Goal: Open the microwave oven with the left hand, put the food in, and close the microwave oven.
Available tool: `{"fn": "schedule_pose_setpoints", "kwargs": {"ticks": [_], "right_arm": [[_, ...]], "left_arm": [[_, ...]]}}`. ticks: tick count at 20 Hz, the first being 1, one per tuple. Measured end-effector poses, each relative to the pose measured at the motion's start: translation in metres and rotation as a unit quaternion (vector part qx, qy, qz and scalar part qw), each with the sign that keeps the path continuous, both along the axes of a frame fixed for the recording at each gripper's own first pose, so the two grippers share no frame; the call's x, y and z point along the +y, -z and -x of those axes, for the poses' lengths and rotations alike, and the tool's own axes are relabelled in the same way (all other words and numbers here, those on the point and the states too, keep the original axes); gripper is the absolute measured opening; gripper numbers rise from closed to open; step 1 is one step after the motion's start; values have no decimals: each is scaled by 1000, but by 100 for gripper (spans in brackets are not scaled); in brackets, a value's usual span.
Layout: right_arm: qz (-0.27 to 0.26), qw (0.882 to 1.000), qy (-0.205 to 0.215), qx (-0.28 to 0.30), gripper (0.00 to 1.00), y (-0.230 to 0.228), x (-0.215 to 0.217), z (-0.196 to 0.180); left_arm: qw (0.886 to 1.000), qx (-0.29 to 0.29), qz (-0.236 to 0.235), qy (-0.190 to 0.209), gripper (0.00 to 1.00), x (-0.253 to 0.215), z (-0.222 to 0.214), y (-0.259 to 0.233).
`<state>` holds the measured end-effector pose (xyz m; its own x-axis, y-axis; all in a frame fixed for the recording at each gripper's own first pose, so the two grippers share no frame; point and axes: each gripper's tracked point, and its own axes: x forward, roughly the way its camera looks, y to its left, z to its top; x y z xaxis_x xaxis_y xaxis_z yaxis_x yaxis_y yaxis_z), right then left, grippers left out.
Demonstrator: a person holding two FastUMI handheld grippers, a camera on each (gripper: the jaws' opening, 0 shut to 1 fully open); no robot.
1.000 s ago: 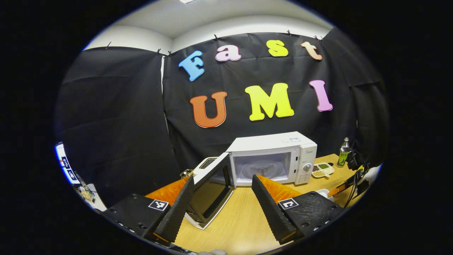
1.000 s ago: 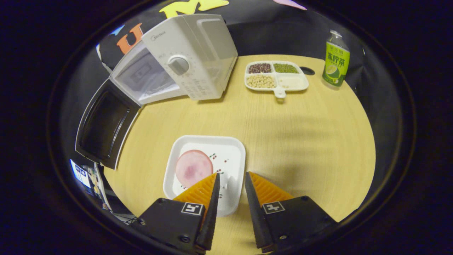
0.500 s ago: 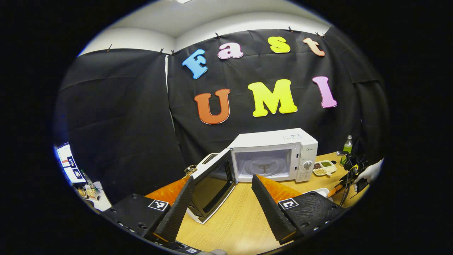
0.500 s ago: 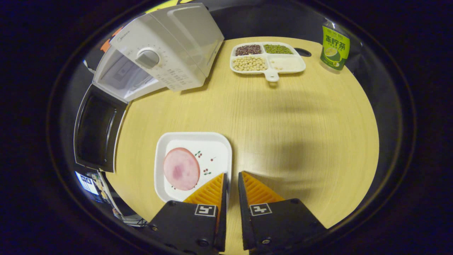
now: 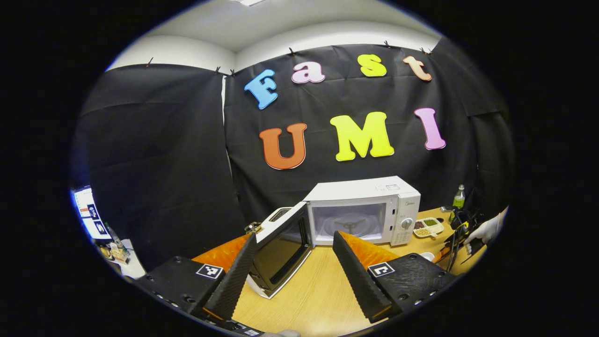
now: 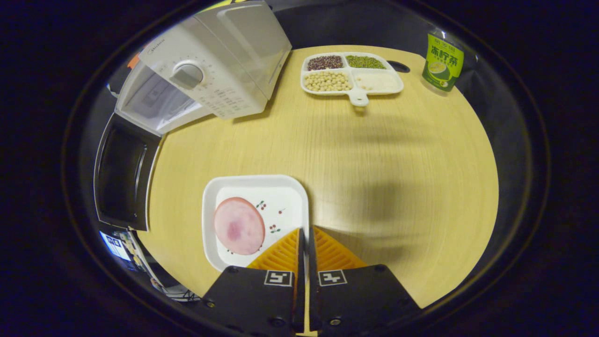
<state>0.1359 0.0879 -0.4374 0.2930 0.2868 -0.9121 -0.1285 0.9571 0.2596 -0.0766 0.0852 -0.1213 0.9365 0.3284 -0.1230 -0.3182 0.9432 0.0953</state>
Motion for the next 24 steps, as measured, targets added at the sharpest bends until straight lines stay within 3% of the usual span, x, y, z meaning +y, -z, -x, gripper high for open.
{"fn": "schedule_pose_setpoints", "kwargs": {"ticks": [9,18,19,20,24], "right_arm": [[-61,997,30,22,4,-4,16,12],[-125,991,46,-19,4,-50,56,18],[-133,989,52,-25,0,-56,62,19],[-145,987,59,-31,4,-62,69,19],[-196,974,95,-66,4,-90,105,12]], "left_arm": [[1000,-3,10,23,96,13,-2,6],[999,-6,21,41,96,26,-2,8],[999,-7,23,42,97,28,-2,8],[999,-7,24,45,96,29,-2,9],[999,-6,20,43,96,38,-2,6]]}}
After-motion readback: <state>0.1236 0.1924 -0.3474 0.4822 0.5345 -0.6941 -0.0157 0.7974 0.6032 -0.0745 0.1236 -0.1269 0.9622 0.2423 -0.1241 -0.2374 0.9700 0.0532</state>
